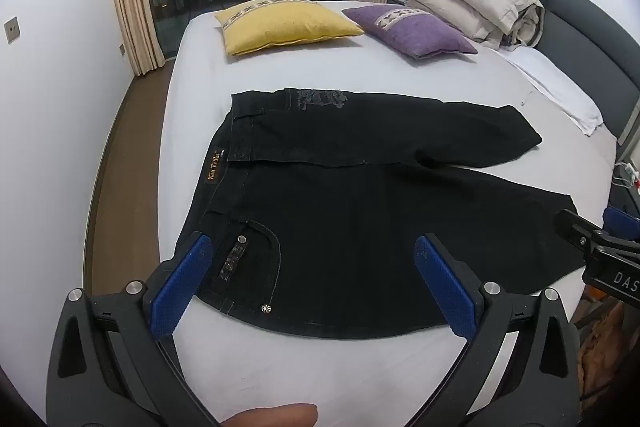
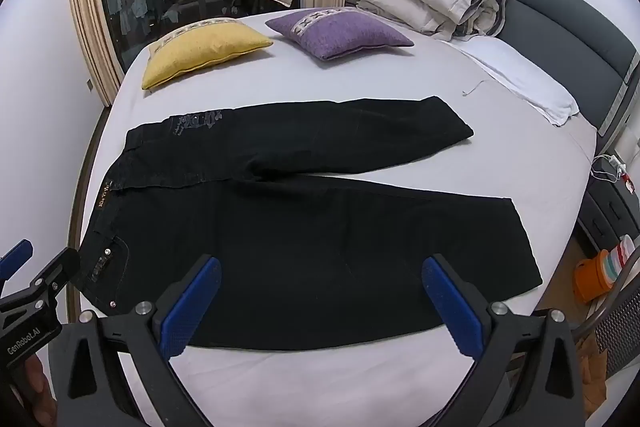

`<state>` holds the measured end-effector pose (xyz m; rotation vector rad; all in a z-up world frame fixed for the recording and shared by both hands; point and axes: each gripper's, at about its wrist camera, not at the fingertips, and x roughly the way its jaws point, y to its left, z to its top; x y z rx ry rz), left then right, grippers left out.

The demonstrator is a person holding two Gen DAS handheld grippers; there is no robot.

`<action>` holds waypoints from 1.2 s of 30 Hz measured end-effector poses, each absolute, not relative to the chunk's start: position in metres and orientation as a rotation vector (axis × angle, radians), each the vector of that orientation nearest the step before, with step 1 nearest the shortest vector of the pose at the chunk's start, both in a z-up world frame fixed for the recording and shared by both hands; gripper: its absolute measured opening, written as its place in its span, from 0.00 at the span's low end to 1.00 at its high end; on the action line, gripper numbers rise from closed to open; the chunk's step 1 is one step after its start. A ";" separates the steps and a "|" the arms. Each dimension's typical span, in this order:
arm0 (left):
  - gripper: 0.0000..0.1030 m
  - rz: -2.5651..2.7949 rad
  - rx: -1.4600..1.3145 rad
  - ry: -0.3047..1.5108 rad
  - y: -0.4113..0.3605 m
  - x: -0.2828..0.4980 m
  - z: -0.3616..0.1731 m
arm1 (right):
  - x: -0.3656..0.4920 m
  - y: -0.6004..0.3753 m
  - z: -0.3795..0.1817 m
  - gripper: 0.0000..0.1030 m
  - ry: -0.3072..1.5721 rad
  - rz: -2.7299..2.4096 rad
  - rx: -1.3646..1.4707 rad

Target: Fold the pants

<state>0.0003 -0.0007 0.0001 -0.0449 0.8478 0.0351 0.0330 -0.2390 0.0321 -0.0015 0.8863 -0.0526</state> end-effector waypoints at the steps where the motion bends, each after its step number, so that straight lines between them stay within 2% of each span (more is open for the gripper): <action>1: 1.00 0.036 -0.044 0.848 -0.001 0.000 0.000 | 0.033 -0.239 0.032 1.00 0.882 -0.056 -0.006; 36: 1.00 0.035 -0.047 0.847 -0.002 0.003 -0.003 | 0.030 -0.234 0.031 1.00 0.883 -0.059 -0.022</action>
